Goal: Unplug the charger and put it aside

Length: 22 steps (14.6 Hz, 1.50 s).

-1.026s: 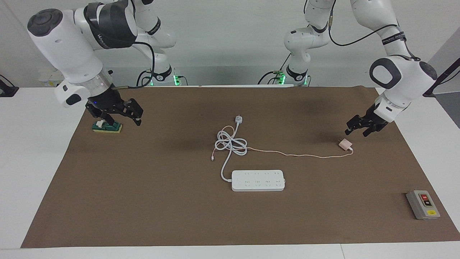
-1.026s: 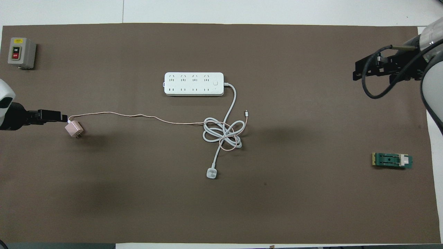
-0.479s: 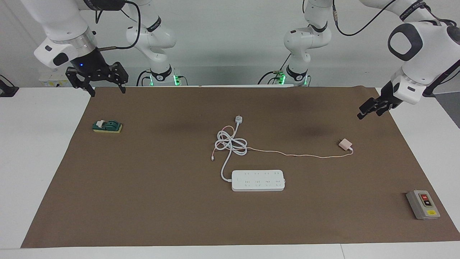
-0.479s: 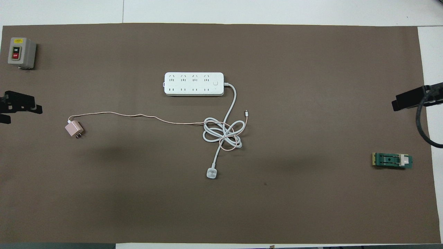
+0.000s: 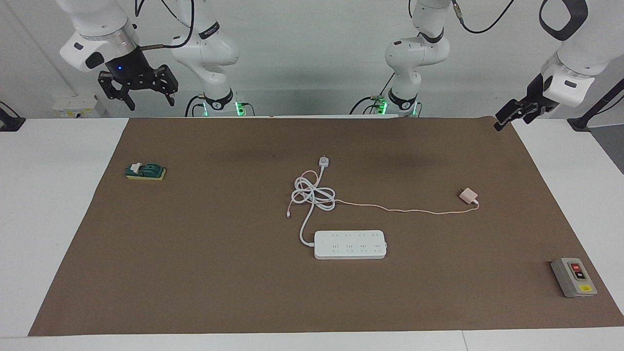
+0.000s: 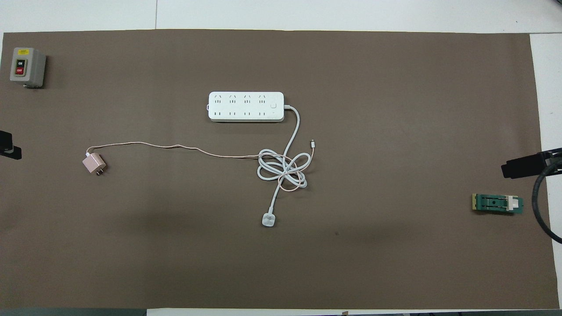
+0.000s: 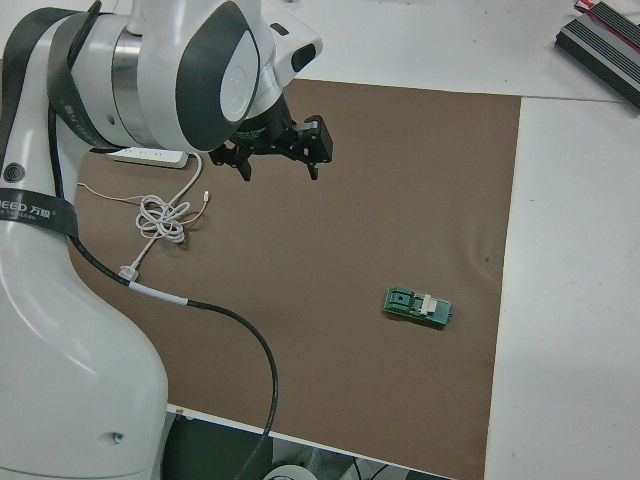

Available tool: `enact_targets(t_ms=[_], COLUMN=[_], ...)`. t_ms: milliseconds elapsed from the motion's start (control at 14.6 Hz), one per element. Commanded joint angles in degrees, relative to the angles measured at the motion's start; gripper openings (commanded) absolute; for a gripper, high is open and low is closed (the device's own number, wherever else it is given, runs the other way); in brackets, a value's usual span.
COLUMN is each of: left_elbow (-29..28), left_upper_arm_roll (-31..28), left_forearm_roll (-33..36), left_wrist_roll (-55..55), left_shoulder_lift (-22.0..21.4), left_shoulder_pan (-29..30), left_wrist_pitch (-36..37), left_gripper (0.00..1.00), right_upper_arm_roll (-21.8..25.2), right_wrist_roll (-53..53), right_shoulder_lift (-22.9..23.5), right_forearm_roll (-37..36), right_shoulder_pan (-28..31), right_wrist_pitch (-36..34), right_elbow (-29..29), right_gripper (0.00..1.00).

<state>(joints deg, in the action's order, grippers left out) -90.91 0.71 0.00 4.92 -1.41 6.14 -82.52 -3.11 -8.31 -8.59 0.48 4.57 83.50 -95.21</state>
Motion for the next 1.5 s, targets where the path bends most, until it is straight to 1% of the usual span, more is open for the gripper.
enact_targets(t_ms=[0,137,205,342,479,547,684,1094,1436], left_elbow=[0.21,-0.22,-1.97,-3.13,-4.53,-5.75,-9.44,-9.63,-8.84], left_upper_arm_roll=[-0.10,0.25,0.43,0.34,0.34,0.26,0.26,0.34,0.61], left_forearm_roll=[1.49,1.58,1.49,1.40,0.79,0.62,-1.40,-1.76,-1.50], left_wrist_roll=[0.97,0.97,0.36,0.09,-0.17,-2.00,-3.95,-3.95,-4.56], left_shoulder_lift=[-0.44,0.09,-0.69,-0.96,-2.10,-2.80,-5.17,-4.66,-3.51], left_shoulder_pan=[-2.09,-2.79,-2.80,-2.88,-3.32,-3.32,-3.15,-4.46,-4.47], left_wrist_pitch=[1.22,-0.53,-2.11,-4.05,-6.07,-6.69,-10.28,-12.32,-11.44], left_gripper=[1.00,1.00,1.00,1.00,1.00,1.00,1.00,1.00,1.00], right_upper_arm_roll=[-0.23,1.61,1.79,1.88,1.97,1.88,1.88,1.88,1.79], right_wrist_roll=[-0.83,-0.91,-0.91,-0.91,0.66,1.36,1.72,1.72,1.90], right_shoulder_lift=[0.14,3.21,4.62,6.39,5.95,5.78,5.69,5.42,5.34], right_forearm_roll=[-0.74,-0.65,-0.65,-0.39,-0.13,0.05,-0.21,-1.00,-1.97], right_shoulder_pan=[1.94,1.50,1.32,1.32,1.32,1.41,1.33,1.50,1.32], right_wrist_pitch=[5.34,4.74,3.96,3.16,2.55,2.02,1.84,2.54,2.81], right_elbow=[-2.53,0.09,1.41,3.18,3.01,3.01,2.92,2.48,2.40], right_gripper=[1.00,1.00,1.00,1.00,1.00,1.00,1.00,1.00,1.00])
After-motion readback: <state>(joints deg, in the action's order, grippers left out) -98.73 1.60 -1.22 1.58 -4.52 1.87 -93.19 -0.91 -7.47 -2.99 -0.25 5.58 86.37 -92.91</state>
